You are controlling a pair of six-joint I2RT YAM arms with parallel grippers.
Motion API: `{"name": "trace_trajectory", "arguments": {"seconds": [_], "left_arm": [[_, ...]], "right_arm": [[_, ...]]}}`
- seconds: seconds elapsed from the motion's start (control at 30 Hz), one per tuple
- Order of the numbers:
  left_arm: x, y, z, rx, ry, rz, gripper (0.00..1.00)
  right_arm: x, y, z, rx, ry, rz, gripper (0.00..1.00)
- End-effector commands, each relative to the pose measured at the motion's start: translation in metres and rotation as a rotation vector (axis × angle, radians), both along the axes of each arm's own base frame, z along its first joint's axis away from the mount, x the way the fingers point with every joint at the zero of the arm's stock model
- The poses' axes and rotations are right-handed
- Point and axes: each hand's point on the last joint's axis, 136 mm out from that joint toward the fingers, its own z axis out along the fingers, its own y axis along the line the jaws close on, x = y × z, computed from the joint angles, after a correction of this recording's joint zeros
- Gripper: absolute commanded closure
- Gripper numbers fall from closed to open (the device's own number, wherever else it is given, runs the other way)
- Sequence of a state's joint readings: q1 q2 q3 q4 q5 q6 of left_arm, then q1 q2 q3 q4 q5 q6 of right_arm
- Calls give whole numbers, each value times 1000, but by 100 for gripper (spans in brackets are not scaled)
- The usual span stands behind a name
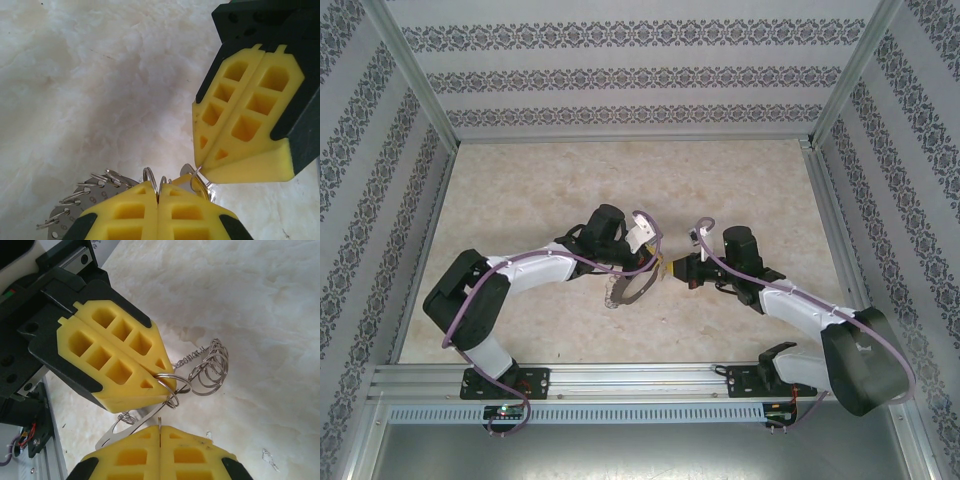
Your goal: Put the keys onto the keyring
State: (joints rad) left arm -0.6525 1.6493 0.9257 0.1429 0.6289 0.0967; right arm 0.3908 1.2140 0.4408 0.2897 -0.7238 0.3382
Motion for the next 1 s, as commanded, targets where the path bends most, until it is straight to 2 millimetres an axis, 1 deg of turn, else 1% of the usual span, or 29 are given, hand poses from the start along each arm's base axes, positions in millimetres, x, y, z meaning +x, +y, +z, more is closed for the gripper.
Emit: {"name": "trace_trajectory", "arguments": {"seconds": [0.0, 0.37, 0.53, 0.83, 0.97], "left_arm": [[0, 0, 22, -58, -35, -12, 100], [-3, 0, 22, -64, -30, -22, 100], [-4, 0, 27, -72, -40, -26, 100], [-4, -1, 33, -83, -48, -30, 100], [-5, -1, 32, -83, -44, -34, 100]], "right_arm": [[8, 8, 23, 30, -82, 27, 100], [18, 10, 26, 21, -97, 10, 100], [23, 10, 19, 2, -87, -7, 100], [30, 10, 13, -5, -74, -23, 100], [30, 10, 15, -2, -82, -29, 100]]}}
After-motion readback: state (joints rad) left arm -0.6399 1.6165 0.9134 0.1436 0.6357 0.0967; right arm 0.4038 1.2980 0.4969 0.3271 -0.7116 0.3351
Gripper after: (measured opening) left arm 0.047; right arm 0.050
